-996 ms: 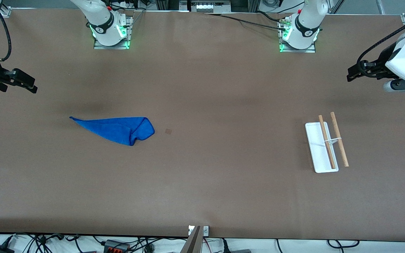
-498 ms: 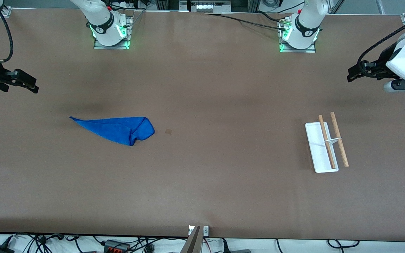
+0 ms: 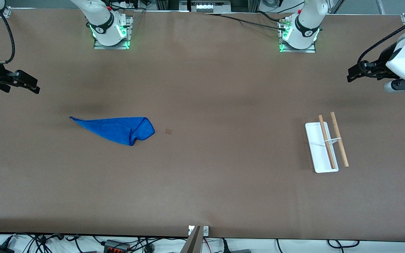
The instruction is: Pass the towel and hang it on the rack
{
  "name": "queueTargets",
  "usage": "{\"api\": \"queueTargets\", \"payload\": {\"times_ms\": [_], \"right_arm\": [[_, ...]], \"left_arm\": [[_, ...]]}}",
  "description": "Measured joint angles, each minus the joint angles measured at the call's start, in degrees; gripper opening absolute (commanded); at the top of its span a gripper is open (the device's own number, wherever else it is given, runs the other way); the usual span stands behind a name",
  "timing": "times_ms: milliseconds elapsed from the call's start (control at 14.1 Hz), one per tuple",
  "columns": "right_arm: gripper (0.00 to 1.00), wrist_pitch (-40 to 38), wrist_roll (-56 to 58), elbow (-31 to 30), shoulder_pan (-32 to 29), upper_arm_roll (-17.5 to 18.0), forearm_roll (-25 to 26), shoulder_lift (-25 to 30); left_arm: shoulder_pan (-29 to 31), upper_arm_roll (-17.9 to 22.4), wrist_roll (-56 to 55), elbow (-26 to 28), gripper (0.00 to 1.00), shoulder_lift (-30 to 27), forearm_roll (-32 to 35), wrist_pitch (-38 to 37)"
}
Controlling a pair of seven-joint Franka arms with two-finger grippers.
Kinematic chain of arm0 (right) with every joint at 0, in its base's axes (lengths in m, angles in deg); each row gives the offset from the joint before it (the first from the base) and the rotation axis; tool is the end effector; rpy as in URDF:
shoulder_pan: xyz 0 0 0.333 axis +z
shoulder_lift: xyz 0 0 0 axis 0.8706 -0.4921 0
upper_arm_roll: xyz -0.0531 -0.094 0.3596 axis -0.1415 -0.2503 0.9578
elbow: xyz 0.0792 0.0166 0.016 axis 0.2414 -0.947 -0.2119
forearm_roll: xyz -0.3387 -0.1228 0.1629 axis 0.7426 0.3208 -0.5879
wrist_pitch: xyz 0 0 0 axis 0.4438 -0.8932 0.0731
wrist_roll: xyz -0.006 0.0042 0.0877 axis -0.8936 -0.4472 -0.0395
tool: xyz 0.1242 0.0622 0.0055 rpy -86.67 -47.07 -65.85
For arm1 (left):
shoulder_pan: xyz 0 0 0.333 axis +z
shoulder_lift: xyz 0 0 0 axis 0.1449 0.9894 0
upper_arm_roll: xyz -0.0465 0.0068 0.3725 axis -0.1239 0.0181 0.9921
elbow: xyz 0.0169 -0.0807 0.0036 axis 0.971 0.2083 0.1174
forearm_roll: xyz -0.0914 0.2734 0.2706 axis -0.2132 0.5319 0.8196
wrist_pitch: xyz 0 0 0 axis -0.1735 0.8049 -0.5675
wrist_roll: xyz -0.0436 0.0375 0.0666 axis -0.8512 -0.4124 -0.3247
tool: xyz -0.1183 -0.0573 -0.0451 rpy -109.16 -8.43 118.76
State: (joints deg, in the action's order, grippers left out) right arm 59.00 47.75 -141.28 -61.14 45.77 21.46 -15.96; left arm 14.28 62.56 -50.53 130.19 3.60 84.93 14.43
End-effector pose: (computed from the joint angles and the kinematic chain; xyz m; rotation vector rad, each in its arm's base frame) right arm 0.5559 -0.0249 0.5892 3.1234 -0.0402 -0.0443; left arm 0.5188 -0.0159 0.6133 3.1266 0.1413 -0.2199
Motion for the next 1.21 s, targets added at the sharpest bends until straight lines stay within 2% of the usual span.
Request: {"api": "queueTargets", "payload": {"times_ms": [214,712,1210], "right_arm": [[1.00,0.21,0.07,-0.22,0.52,0.38,-0.11,-4.44],[1.00,6.79,-6.30,-0.05,10.56,0.99,-0.11,-18.96],[1.00,14.86,-19.64,-1.11,14.34,1.26,-1.47,-26.88]], "left_arm": [[0.01,0.00,0.00,-0.01,1.00,0.05,0.00,0.00],[0.03,0.02,0.00,-0.08,1.00,0.11,0.00,0.00],[0.05,0.03,0.00,-0.11,1.00,0.14,-0.01,0.00]]}}
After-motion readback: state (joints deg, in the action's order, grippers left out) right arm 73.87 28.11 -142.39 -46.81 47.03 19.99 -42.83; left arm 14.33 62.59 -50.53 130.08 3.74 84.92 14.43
